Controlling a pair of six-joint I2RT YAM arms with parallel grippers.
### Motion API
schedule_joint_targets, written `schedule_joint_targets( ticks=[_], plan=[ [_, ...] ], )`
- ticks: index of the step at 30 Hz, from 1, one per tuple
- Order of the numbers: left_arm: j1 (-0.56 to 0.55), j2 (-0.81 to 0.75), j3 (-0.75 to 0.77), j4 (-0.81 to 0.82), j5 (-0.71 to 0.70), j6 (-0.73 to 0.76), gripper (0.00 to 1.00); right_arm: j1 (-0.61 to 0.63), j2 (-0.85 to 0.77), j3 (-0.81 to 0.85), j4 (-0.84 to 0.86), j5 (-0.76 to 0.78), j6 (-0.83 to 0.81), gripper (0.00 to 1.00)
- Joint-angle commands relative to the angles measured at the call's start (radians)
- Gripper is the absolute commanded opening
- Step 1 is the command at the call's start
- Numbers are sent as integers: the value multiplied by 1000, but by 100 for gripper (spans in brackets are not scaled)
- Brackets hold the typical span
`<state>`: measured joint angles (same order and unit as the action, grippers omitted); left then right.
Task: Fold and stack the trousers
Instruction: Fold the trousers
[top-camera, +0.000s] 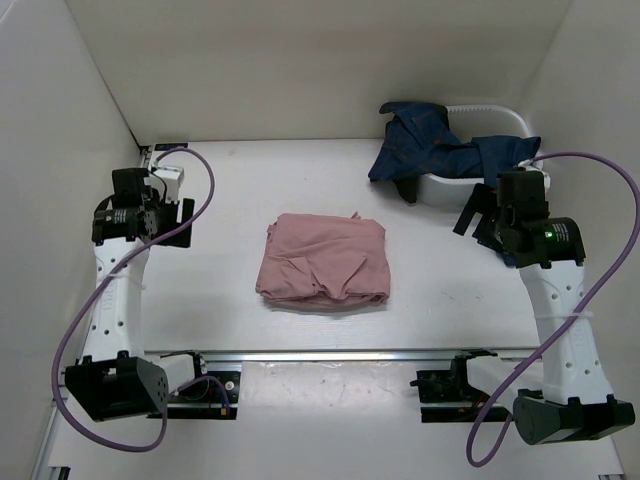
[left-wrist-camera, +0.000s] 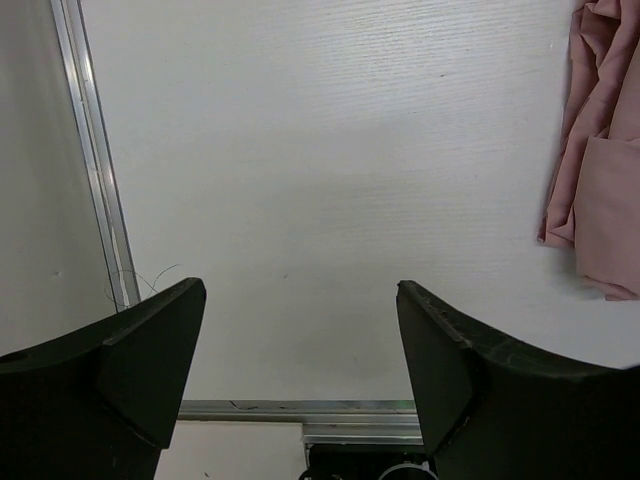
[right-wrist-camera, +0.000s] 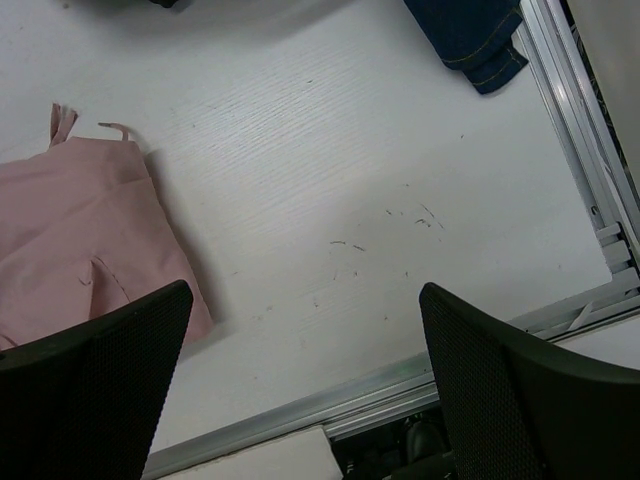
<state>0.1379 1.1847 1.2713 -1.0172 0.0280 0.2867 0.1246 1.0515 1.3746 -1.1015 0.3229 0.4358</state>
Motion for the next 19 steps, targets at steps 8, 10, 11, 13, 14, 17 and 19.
schedule_joint_targets(
  ticks=[8,10,11,13,14,17,19],
  plan=[
    [15,-22,11,-15,-13,-14,90,0,-18,32,-6,8,-22,99],
    [15,-22,11,-15,-13,-14,90,0,-18,23,-6,8,-22,99],
    [15,-22,11,-15,-13,-14,90,0,-27,23,-6,8,-22,99],
    [15,-22,11,-15,-13,-14,90,0,-36,23,-6,24,-22,99],
    [15,-22,11,-15,-13,-14,90,0,-36,23,-6,33,-22,99],
    [15,-22,2,-15,-13,-14,90,0,-47,14,-6,33,-22,99],
    [15,-22,2,-15,-13,-14,90,0,-47,14,-6,47,-22,99]
  ],
)
